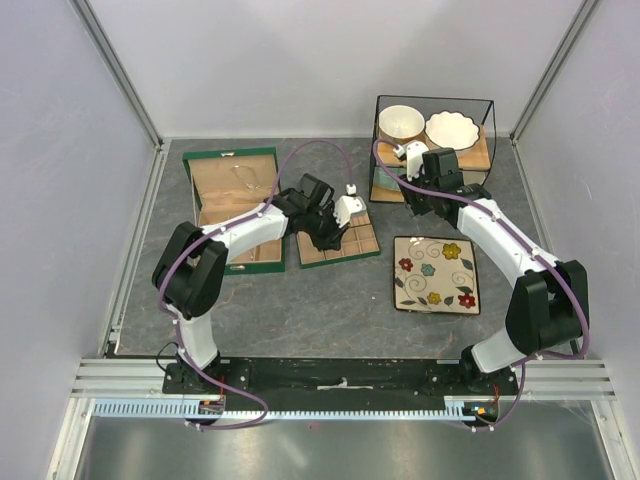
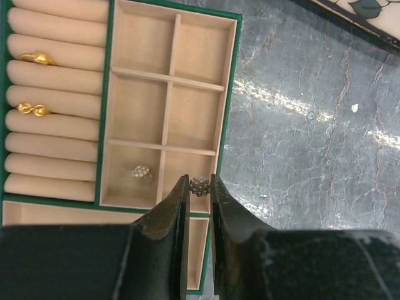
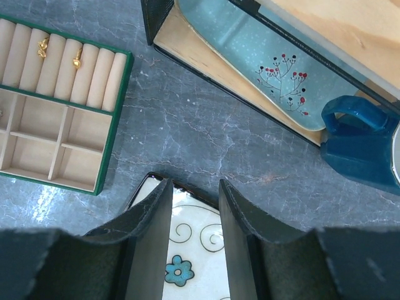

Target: Organize the mixed jewelry

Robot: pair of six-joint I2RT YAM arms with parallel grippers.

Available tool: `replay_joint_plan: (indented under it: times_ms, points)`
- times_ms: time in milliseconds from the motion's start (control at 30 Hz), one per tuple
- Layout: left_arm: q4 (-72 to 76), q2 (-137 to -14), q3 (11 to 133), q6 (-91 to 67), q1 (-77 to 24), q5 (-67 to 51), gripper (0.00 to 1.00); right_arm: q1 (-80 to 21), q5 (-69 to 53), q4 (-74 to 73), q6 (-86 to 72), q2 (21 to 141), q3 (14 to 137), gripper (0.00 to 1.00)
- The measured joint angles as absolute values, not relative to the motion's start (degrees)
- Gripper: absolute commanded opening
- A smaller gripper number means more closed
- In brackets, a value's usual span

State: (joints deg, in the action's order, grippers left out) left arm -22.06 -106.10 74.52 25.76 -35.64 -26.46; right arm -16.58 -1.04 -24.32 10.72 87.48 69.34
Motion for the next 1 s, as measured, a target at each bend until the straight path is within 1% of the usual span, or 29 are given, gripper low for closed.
replay_joint_plan:
  times_ms: [533, 1000]
  points:
    - [-19.9, -108.3, 73.7, 25.8, -37.1, -21.1, 0.07, -15.9, -1.2, -23.9, 10.7, 86.7, 68.2, 0.43]
    - [-19.6, -109.2, 72.0, 26.3, -37.1, -19.4, 0.11, -15.6, -1.5, -23.9, 10.7, 86.7, 67.9, 0.43]
